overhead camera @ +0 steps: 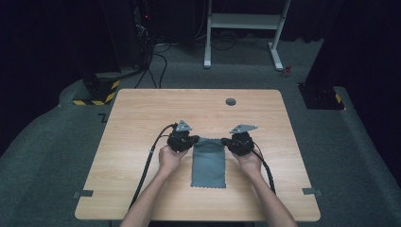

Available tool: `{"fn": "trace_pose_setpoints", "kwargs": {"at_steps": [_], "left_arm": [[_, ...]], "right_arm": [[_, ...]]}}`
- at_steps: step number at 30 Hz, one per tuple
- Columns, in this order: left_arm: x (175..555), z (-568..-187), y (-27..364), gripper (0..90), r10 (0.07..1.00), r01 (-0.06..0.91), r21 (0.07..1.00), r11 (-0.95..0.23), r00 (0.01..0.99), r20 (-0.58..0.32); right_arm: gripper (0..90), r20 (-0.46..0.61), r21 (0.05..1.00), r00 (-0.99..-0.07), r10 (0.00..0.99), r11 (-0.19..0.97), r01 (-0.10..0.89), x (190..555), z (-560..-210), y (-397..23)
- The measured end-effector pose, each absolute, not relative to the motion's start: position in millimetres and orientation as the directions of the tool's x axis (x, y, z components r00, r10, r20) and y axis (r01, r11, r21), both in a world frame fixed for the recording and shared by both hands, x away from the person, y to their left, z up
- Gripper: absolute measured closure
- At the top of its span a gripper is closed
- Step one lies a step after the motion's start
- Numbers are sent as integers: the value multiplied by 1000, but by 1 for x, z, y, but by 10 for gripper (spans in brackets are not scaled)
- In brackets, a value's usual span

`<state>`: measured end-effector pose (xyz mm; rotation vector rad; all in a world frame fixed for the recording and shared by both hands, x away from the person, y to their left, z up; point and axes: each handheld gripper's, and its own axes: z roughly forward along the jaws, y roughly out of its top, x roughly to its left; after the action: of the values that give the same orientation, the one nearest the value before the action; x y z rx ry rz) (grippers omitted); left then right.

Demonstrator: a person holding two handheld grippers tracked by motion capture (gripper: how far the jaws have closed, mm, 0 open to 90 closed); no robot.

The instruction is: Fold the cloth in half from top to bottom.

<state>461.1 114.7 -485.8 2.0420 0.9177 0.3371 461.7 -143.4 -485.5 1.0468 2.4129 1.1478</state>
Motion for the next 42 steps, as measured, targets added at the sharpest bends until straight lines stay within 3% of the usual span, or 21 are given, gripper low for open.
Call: {"fn": "trace_pose_setpoints", "kwargs": {"at_steps": [18,42], "left_arm": [[445,-485,118,891,691,450,806,-385,719,-72],[432,-494,125,892,675,467,808,-361,728,-119]], "right_arm": [[894,54,774,-733,678,435,460,446,-484,-148],[894,80,788,-758,647,425,446,430,-487,-151]]}}
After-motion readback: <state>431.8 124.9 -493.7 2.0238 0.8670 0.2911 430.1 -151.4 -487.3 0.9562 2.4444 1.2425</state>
